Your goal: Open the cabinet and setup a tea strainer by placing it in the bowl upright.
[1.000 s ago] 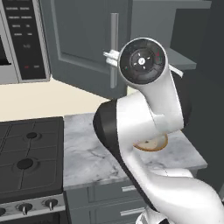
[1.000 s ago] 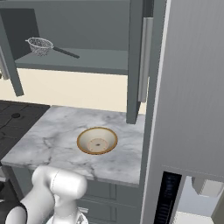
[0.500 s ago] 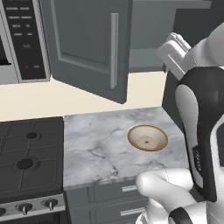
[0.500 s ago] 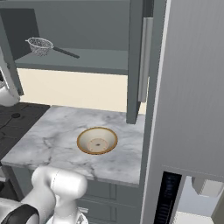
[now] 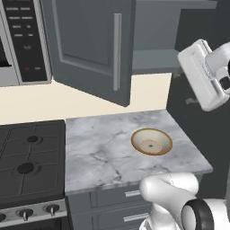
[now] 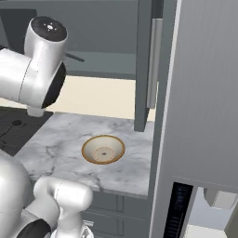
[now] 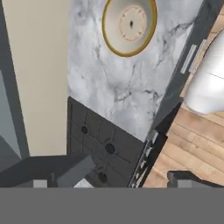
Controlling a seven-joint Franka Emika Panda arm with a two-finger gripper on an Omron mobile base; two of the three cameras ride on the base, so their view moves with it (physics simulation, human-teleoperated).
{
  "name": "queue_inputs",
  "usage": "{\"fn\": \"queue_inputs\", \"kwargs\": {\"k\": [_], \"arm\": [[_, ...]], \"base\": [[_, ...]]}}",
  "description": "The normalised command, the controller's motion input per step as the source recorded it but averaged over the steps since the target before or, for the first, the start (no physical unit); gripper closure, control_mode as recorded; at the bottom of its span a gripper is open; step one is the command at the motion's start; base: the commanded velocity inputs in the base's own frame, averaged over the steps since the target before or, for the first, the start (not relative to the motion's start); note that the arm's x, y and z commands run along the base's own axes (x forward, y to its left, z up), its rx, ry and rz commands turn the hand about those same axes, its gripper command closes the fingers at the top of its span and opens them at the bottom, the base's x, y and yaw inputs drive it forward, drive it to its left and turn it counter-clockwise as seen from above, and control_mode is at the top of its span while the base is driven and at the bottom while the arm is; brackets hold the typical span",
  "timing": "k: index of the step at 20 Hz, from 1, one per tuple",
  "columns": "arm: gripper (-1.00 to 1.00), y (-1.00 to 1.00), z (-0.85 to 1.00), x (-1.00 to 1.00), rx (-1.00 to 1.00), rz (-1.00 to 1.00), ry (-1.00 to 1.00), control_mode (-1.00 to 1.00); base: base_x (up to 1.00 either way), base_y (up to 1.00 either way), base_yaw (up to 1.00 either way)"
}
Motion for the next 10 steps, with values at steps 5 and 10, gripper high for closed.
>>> {"fn": "queue_inputs", "kwargs": {"k": [5, 10], "arm": [[-1.0, 0.32, 0.0, 0.65, 0.31, 0.15, 0.13, -1.0], [-1.0, 0.51, 0.0, 0.62, 0.07, 0.28, 0.01, -1.0]], "base": [[0.0, 0.0, 0.0], [0.0, 0.0, 0.0]]}}
